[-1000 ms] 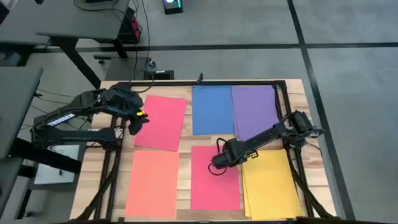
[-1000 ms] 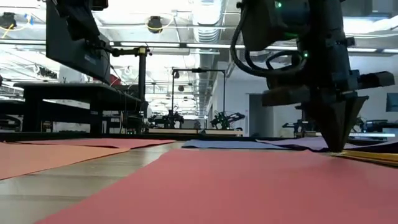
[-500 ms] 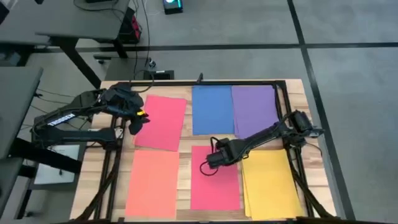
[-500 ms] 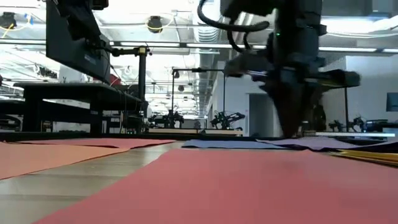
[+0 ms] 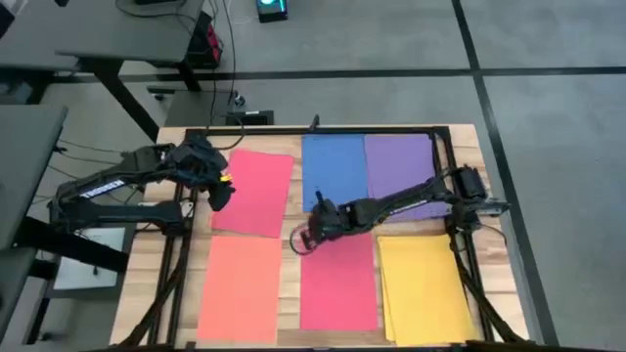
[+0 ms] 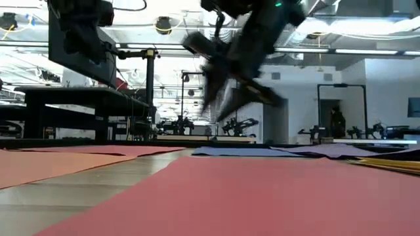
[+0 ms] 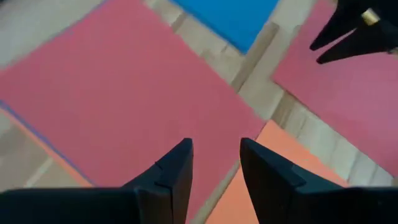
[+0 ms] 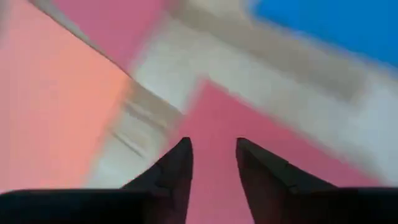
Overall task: Organize paper
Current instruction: Stack the pink paper on the bottom center pink papers
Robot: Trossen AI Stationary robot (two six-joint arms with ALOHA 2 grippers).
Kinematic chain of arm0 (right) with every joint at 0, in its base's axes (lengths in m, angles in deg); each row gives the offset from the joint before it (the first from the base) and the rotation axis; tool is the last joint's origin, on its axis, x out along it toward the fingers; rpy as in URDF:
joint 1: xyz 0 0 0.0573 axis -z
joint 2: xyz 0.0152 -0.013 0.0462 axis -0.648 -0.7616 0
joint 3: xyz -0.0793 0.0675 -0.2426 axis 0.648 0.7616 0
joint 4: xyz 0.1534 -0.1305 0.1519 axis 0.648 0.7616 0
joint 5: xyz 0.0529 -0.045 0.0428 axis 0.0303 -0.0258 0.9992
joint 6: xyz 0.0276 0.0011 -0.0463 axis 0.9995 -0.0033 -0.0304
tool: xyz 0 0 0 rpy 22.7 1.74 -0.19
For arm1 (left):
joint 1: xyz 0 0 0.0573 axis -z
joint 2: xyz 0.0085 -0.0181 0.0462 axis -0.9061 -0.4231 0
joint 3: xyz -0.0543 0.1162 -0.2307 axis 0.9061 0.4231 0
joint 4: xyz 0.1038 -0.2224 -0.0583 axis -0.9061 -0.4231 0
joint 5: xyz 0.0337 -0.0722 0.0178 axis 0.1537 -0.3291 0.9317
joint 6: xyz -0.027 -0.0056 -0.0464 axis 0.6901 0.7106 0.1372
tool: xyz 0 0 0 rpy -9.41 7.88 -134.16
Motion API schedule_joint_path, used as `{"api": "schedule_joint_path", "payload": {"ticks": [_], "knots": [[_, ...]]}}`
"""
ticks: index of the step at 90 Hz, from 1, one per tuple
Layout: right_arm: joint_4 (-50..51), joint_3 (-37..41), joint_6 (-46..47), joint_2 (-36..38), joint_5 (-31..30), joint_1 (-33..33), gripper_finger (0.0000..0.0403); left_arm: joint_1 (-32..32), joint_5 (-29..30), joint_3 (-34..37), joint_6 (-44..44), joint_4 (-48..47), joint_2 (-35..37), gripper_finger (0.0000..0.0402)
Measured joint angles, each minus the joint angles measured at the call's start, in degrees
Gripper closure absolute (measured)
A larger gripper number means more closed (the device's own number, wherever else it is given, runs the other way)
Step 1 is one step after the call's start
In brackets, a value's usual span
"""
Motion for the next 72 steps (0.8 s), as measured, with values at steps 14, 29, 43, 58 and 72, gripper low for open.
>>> {"api": "schedule_joint_path", "payload": {"ticks": [14,29,43,58,72], "knots": [[-11.9,0.0,-5.9,0.0,0.0,3.9,0.0261,0.0,4.1,3.0,4.9,-0.2,0.0,0.0283],[-19.4,0.0,-13.2,0.0,0.2,7.1,0.0260,0.0,7.4,5.5,11.2,-0.2,0.0,0.0283],[-21.7,0.0,-15.8,0.0,0.2,9.6,0.0260,-0.3,7.6,7.1,17.0,-0.4,0.0,0.0283],[-22.0,0.0,-12.8,0.0,0.2,11.2,0.0260,-2.9,7.7,9.0,18.4,-0.3,-0.7,0.0283],[-22.4,0.0,-12.8,0.0,0.2,11.9,0.0260,-6.6,7.2,10.2,15.8,0.2,-4.3,0.0283]]}}
